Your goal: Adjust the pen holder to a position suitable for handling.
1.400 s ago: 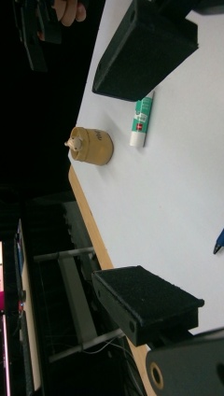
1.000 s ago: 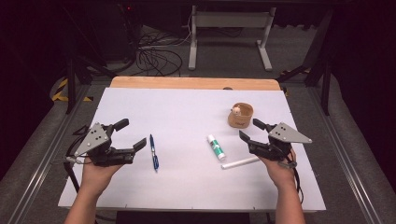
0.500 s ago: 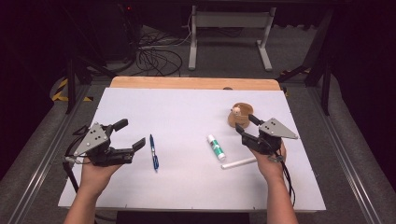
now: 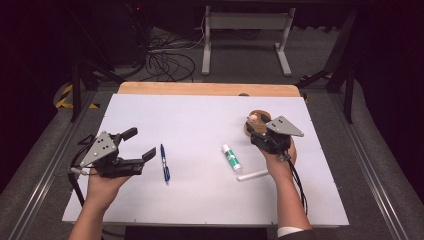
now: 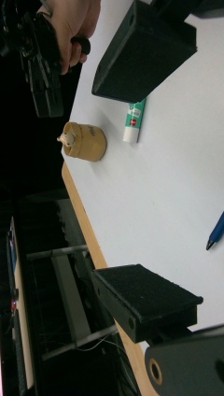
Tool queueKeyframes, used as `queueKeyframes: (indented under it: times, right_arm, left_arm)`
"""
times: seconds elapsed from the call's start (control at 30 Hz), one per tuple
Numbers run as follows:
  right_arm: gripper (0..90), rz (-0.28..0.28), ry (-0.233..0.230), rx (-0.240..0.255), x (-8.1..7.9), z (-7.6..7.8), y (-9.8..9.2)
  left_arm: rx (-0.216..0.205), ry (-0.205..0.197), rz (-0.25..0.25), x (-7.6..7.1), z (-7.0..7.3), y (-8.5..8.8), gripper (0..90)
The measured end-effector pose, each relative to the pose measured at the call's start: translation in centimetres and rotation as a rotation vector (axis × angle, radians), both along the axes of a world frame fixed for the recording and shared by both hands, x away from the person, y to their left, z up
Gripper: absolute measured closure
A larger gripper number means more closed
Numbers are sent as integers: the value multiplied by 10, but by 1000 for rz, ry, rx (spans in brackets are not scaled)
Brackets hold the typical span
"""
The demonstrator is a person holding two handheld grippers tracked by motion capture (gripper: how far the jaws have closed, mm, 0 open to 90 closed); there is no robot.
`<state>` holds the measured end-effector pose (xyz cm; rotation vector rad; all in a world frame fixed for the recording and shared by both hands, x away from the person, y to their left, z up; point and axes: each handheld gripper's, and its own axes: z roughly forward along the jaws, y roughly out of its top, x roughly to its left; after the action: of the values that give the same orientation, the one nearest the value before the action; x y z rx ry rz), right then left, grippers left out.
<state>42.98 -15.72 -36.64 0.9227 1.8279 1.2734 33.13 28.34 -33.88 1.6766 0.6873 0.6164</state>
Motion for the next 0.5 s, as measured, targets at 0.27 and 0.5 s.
queueKeyframes:
  times: [0.27,0.5]
  right_arm:
    - [392,-56,13,-17,16,-8,2]
    - [388,-84,30,-41,28,-16,5]
  left_arm:
    - [-2,1,1,0,-1,0,124]
    - [-5,9,0,1,-2,0,123]
